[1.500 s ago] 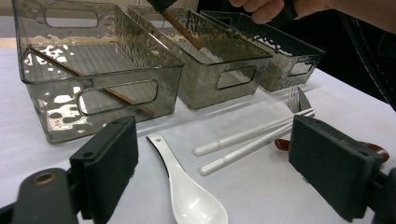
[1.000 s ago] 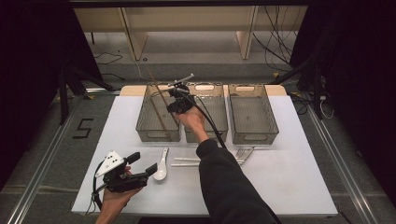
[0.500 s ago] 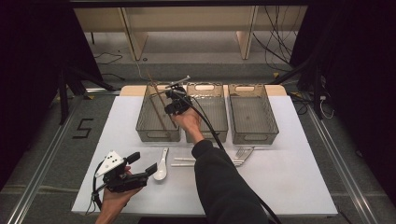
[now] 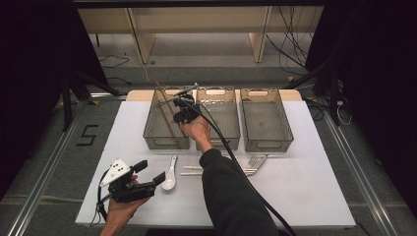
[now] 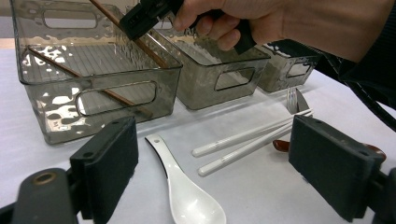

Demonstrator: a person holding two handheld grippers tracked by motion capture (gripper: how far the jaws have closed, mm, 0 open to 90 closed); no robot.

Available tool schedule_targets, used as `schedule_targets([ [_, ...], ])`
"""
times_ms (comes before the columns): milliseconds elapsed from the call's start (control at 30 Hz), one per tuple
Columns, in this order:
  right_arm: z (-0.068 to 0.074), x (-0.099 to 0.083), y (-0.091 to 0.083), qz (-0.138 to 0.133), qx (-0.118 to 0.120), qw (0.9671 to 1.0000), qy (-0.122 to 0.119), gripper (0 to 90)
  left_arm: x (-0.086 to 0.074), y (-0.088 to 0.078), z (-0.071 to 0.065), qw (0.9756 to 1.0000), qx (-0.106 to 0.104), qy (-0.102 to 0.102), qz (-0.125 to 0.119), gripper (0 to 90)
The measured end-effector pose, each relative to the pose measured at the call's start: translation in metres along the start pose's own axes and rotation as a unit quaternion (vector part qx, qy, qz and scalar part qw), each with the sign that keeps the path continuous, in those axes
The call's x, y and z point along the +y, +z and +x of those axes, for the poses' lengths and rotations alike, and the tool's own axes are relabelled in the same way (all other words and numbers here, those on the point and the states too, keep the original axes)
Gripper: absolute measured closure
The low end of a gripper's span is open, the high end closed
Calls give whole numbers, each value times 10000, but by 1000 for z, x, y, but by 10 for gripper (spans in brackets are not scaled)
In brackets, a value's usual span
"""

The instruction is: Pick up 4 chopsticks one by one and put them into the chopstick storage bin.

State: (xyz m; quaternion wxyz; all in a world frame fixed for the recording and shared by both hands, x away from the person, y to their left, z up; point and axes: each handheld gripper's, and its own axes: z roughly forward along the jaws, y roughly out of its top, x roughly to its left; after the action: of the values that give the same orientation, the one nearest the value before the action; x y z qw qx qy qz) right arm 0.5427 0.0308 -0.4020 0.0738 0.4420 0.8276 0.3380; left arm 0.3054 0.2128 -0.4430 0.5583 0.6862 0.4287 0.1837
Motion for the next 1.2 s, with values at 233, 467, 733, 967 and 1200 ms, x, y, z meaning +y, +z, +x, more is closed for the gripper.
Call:
schedule_targets([
  [233,-2,-3,3,98,-20,9999,39,841,0,0,-1,10000,-4,-1,7,155],
  [467,-4,-5,3,165,74,9998,31,783,0,0,0,10000,5,3,5,155],
  [733,-3,-5,-13,74,212,9994,-259,670,0,0,0,10000,-2,1,13,155],
  [967,-8,-12,-41,53,421,9976,-548,516,0,0,0,10000,11,15,19,155],
  [1200,-13,-25,-75,76,626,9935,-945,407,0,0,0,10000,18,-7,10,155],
])
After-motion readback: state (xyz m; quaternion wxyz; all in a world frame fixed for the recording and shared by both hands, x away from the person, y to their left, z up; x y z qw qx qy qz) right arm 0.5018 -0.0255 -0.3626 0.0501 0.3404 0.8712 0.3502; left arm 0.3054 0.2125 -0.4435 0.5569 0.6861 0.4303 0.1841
